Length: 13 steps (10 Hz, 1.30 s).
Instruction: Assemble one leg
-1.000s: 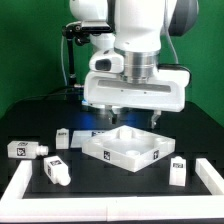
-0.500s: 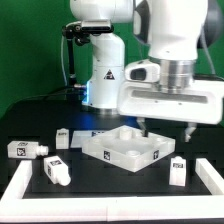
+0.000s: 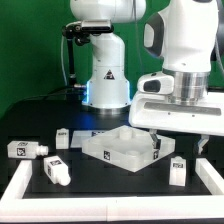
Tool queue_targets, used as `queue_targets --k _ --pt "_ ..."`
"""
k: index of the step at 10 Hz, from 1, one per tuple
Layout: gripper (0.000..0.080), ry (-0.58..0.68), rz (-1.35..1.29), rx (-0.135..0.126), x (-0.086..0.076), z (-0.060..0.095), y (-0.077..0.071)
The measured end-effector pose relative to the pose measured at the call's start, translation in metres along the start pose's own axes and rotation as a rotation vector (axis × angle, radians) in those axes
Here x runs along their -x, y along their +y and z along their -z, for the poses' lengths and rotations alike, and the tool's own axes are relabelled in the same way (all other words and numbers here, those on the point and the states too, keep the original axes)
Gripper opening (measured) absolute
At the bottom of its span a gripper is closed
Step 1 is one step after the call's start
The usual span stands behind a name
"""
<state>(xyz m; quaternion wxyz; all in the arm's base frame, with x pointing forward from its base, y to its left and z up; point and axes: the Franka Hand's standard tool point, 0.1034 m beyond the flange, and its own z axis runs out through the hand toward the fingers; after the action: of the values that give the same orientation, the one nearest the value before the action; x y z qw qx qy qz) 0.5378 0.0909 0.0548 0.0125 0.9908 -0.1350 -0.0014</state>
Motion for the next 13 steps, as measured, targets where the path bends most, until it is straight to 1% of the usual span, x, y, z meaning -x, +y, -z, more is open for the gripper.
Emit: queue_targets --k 1,2,3,4,6,8,9,10,11,12,13 --pt "0.0649 0.001 0.008 -0.001 -0.001 -0.003 0.003" --pt "0.0649 -0.003 0.009 0.001 -0.002 -0.013 0.009" --pt "0.0649 -0.007 0.006 0.004 -0.007 -0.020 0.012" --pt "0.0649 -0.008 -0.012 0.004 -0.012 -0.026 0.011" --pt "0.0649 -0.009 -0.006 0.007 -0.011 -0.033 -0.001" --pt "0.0649 0.008 0.001 0.005 -0.011 -0.042 -0.005" --pt "0.0649 0.007 0.003 0.006 -0.011 -0.042 -0.005" --pt "0.0536 0.007 0.003 0.006 -0.011 -0.043 -0.005" --pt "0.0402 0.006 0.003 0.007 -0.010 -0.043 -0.005" --pt "0.0402 0.006 0.003 0.007 -0.010 -0.043 -0.005" --pt "0.0281 0.006 0.004 0.006 -0.010 -0.043 -0.005"
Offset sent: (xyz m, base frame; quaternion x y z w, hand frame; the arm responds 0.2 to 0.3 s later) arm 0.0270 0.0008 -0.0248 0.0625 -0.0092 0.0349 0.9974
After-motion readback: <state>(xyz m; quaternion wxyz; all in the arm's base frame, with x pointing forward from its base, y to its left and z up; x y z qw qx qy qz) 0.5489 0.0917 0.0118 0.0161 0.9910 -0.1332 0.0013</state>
